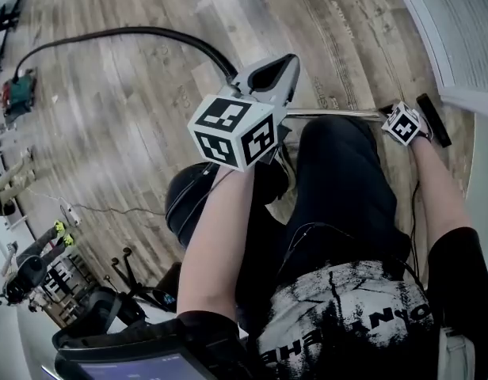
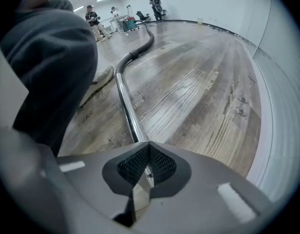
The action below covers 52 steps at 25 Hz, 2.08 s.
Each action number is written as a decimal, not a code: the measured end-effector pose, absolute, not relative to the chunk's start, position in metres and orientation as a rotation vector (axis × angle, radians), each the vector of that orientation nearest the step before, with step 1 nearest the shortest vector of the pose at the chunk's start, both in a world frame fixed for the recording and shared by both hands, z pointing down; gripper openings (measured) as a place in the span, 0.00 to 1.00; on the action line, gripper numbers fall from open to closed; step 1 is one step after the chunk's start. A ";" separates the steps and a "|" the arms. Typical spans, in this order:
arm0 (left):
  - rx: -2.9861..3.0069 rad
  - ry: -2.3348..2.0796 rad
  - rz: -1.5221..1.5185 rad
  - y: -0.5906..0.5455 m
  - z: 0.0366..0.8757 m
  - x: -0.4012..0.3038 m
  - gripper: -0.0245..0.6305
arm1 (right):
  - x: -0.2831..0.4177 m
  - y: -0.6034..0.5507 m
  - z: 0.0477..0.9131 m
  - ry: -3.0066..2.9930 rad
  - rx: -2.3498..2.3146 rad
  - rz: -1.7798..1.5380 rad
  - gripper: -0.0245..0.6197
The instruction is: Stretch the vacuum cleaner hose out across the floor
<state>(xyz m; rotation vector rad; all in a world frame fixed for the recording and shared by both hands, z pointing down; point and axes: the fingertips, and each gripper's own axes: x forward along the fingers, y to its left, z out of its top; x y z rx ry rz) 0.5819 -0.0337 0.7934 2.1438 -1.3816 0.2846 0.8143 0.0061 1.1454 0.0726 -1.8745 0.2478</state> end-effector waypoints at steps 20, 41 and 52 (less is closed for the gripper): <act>2.141 -1.397 0.165 -0.034 0.343 0.469 0.04 | 0.584 -0.050 0.393 -2.544 0.141 0.370 0.05; 2.308 -1.757 0.142 -0.020 0.130 0.405 0.04 | 0.473 -0.067 0.108 -3.167 -0.134 0.320 0.05; 2.027 -2.139 0.003 0.048 0.073 0.449 0.04 | 0.498 -0.006 0.061 -3.088 -0.704 0.305 0.05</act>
